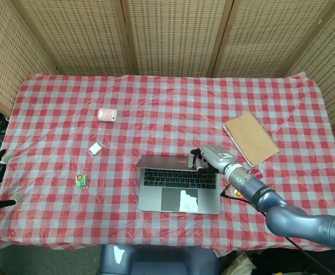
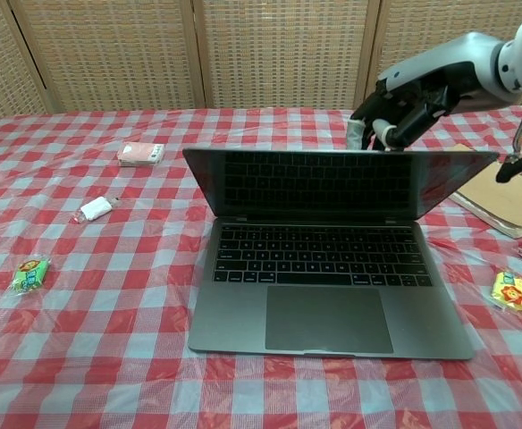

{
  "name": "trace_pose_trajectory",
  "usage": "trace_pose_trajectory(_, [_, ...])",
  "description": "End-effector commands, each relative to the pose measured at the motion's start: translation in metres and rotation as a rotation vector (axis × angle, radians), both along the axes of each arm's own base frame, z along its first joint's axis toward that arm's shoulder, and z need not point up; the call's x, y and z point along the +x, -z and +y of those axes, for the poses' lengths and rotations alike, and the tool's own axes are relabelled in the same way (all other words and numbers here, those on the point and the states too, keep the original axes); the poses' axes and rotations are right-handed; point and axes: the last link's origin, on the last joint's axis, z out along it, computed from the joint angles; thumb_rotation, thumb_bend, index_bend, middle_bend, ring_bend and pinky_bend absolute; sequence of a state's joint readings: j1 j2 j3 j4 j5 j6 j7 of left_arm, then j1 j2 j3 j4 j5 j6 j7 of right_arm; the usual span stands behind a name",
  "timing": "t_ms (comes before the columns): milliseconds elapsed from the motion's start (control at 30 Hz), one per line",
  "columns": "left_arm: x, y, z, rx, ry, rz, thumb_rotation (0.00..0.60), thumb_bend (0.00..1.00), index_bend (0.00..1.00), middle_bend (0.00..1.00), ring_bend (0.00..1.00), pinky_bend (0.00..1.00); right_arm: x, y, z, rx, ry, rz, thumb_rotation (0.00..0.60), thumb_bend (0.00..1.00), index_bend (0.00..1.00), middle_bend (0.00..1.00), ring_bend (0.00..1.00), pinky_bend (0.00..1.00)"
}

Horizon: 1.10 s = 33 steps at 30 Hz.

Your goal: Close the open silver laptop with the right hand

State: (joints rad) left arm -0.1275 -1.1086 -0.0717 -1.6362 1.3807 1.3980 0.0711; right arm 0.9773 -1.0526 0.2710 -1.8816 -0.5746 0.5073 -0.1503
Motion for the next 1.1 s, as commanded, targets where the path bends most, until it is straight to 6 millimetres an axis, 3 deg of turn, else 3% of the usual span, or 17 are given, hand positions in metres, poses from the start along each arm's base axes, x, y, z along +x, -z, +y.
trace_pose_trajectory(33, [0.0,0.0,0.0,0.0,0.0,0.002,0.6,0.0,0.0,0.0,0.0,0.0,-0.001,0.011,0.011,0.046,-0.047,0.034,0.6,1.0,0.49,0.49,0.38,0.38])
trace_pose_trajectory(500, [-0.003,0.003,0.003,-0.001,-0.016,0.017,0.6,0.0,0.0,0.0,0.0,0.0,-0.013,0.053,0.043,0.072,-0.335,0.205,0.6,1.0,0.48,0.48,0.38,0.37])
trace_pose_trajectory(767, [-0.004,0.006,0.005,-0.01,-0.022,0.025,0.6,0.0,0.0,0.0,0.0,0.0,-0.037,0.075,0.054,0.061,-0.493,0.329,0.6,1.0,0.48,0.47,0.38,0.37])
trace_pose_trajectory(1000, [-0.005,0.009,0.005,-0.017,-0.028,0.034,0.6,0.0,0.0,0.0,0.0,0.0,-0.053,0.083,0.059,0.033,-0.577,0.373,0.6,1.0,0.48,0.47,0.38,0.37])
trace_pose_trajectory(1100, [-0.006,0.012,0.006,-0.026,-0.031,0.037,0.6,0.0,0.0,0.0,0.0,0.0,-0.049,0.079,0.06,-0.051,-0.672,0.377,0.6,1.0,0.48,0.47,0.38,0.37])
